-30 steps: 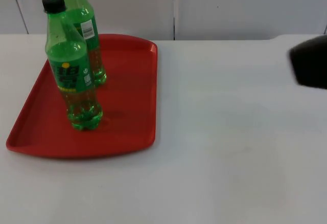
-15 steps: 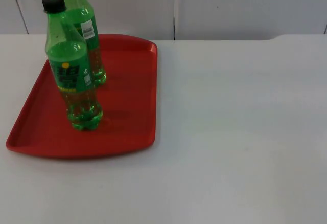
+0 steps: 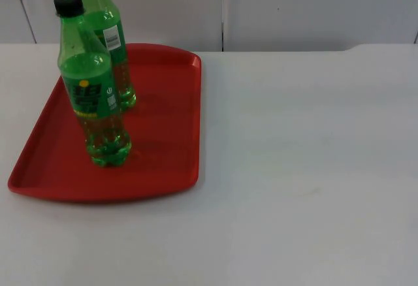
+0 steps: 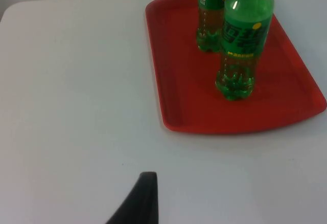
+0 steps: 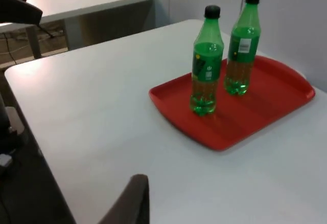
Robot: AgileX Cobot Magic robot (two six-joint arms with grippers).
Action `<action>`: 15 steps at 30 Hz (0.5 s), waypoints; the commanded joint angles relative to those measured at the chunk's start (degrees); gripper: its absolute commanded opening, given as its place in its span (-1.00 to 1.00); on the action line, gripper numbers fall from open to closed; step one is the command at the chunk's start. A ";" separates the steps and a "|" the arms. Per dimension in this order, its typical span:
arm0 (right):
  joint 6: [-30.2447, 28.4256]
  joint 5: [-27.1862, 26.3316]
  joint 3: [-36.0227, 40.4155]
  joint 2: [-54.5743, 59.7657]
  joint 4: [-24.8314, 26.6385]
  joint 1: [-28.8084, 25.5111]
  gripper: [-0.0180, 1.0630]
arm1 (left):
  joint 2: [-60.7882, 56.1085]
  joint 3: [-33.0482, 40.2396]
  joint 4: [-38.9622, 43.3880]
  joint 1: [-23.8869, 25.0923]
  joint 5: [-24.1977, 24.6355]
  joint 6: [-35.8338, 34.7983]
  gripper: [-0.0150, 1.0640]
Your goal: Place the bottle upright on the tray.
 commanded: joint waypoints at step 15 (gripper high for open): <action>6.91 9.49 4.64 -7.37 -6.96 0.27 0.98 | -0.28 0.18 -0.14 0.02 -0.14 -0.35 0.98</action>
